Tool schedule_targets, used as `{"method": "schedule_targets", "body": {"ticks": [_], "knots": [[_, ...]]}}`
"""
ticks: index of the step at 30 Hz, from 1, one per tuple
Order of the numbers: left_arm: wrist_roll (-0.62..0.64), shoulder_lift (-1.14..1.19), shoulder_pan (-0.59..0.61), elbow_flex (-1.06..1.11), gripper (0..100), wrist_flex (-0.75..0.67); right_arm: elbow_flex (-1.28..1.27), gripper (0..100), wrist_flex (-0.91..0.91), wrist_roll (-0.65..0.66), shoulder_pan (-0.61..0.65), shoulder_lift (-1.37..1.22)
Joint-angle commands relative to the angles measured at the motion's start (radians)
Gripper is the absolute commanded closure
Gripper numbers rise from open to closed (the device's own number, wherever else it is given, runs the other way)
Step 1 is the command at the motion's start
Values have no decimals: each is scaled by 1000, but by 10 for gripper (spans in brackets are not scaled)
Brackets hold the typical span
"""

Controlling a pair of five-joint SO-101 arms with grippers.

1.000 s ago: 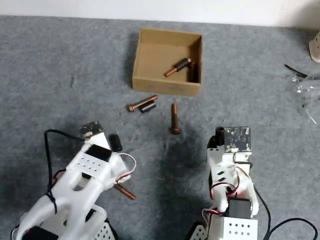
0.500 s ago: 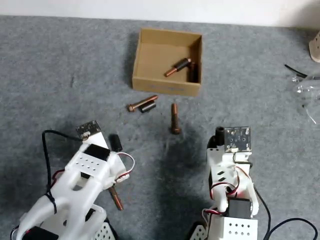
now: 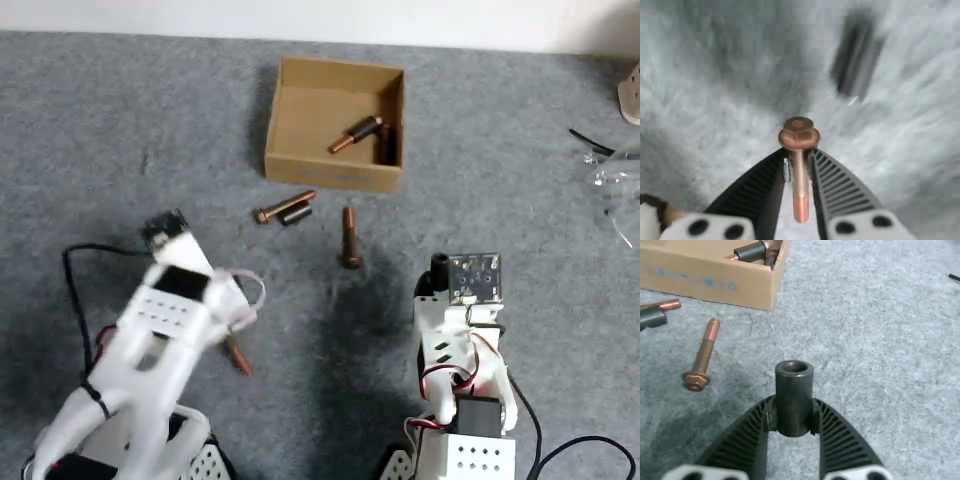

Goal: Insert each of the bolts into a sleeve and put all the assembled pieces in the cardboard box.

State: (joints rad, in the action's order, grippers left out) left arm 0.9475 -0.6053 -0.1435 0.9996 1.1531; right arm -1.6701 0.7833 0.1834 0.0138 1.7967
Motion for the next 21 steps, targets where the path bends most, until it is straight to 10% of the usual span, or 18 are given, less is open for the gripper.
{"method": "schedule_targets", "body": {"ticks": [1,12,21], "knots": [[2,-19,176,-232,995,-11,-50,995,-38,14,-12,4],[-17,-22,219,-450,995,-95,-50,995,-39,14,-12,4],[-437,-410,79,-332,995,-233,-50,995,-39,14,-12,4]]}}
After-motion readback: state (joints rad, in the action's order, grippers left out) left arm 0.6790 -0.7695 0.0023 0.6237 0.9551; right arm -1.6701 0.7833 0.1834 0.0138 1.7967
